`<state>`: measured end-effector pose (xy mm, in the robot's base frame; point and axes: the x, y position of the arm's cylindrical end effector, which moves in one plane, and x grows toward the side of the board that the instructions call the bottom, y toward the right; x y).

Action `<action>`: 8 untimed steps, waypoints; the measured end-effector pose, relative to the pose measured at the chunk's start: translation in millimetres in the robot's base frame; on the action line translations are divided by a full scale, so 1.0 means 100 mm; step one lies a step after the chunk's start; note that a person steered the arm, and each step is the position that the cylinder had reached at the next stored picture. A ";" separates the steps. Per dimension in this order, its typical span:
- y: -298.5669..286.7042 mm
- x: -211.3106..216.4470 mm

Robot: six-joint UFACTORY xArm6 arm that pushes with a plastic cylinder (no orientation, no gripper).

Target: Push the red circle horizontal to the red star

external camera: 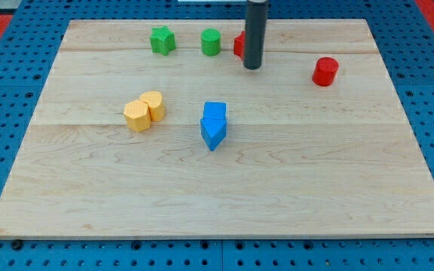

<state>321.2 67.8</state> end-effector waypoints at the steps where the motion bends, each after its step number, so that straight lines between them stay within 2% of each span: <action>1: 0.07 0.31; 2: 0.37 0.68; 3: 1.10 0.79; 4: 1.39 0.56; 6: 0.85 0.08; 8: 1.07 -0.05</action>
<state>315.9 175.2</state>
